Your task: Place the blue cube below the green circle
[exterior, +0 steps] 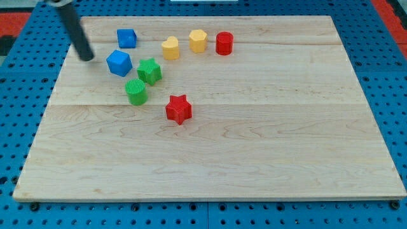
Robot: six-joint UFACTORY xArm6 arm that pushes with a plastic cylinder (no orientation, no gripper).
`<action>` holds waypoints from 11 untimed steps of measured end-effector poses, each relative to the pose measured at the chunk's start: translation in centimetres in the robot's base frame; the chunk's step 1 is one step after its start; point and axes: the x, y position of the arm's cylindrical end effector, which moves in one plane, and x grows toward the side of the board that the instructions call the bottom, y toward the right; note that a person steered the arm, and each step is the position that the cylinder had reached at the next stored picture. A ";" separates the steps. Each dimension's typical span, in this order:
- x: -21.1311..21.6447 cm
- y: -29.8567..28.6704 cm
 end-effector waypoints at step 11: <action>19.0 2.9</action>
